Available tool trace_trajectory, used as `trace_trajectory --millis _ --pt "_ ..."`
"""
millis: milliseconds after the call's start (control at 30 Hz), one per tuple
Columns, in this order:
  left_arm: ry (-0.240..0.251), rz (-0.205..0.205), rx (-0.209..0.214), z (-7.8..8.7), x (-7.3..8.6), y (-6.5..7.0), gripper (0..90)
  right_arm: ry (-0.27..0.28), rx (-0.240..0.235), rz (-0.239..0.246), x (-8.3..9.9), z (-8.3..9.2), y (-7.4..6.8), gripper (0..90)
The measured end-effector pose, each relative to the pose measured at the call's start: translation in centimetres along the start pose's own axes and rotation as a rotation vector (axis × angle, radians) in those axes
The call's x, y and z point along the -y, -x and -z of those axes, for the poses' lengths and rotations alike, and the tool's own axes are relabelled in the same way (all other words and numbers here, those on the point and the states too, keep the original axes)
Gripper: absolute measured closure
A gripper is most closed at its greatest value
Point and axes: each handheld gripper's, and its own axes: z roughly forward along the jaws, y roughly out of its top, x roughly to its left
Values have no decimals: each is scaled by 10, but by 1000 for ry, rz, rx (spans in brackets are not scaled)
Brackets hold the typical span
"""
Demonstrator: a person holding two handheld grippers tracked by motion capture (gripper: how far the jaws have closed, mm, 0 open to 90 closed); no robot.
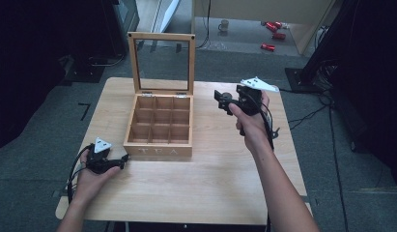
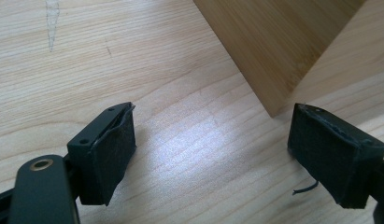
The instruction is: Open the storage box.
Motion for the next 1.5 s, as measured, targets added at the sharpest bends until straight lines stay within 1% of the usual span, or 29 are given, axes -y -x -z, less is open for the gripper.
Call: trace_trajectory --millis 67,100,133,167,367,400,433,500,533,567,600,633,733,767,833,867,900,933,1033,1100,1133,1167,1200,1233,1267,1300,1400,1433,1500 --pt "0 1 -2 0 0 0 155 -4 15 19 7 10 4 128" --pt "-1 2 -2 0 0 0 155 -6 34 41 11 15 6 128" --pt "-2 2 -3 0 0 0 155 -7 44 52 14 20 9 128" --pt "-1 3 -3 0 0 0 155 -7 47 55 16 22 11 128" --pt "1 5 -6 0 0 1 156 -16 65 24 40 49 33 128" --pt "1 7 -6 0 0 1 156 -16 64 5 45 55 38 128" --pt "1 9 -6 0 0 1 156 -19 57 -25 53 64 43 128" --pt "1 9 -7 0 0 1 156 -20 63 -25 56 67 44 128" --pt "0 8 -7 0 0 1 156 -19 70 -27 64 76 48 128" --pt "0 9 -8 0 0 1 156 -19 70 -27 64 76 48 128" --pt "0 9 -8 0 0 1 157 -15 75 -40 72 84 52 128" --pt "0 9 -8 0 1 1 157 -15 75 -40 72 84 52 128" --pt "0 10 -9 1 1 1 157 -29 99 -33 87 94 58 128" --pt "0 10 -9 1 1 1 157 -42 114 -31 96 99 63 128" --pt "1 11 -10 1 1 1 157 -47 121 -31 100 101 65 128" --pt "1 12 -10 1 1 2 158 -49 133 -29 106 103 69 128" --pt "1 12 -11 1 1 2 158 -56 149 -35 115 108 74 128" --pt "1 12 -11 1 1 2 158 -56 149 -35 115 108 74 128" --pt "0 11 -11 1 1 2 158 -66 176 -43 130 113 82 118" --pt "0 12 -12 1 1 2 158 -81 197 -61 139 117 87 101" --pt "0 12 -12 1 1 2 159 -87 211 -73 147 121 92 98" --pt "0 12 -13 1 1 2 159 -87 211 -73 147 121 92 98" --pt "-1 13 -13 1 1 2 159 -91 222 -74 152 123 95 96" --pt "-1 12 -13 1 1 2 160 -102 238 -89 160 127 100 96" --pt "0 12 -13 1 1 2 160 -102 238 -89 160 127 100 96" --pt "0 13 -13 1 1 2 160 -112 249 -92 167 131 105 95" --pt "-1 13 -13 1 1 2 160 -129 276 -85 176 134 109 95" --pt "-1 13 -13 1 1 2 160 -129 276 -85 176 134 109 95" --pt "0 13 -13 2 1 2 160 -144 288 -90 184 137 112 95"
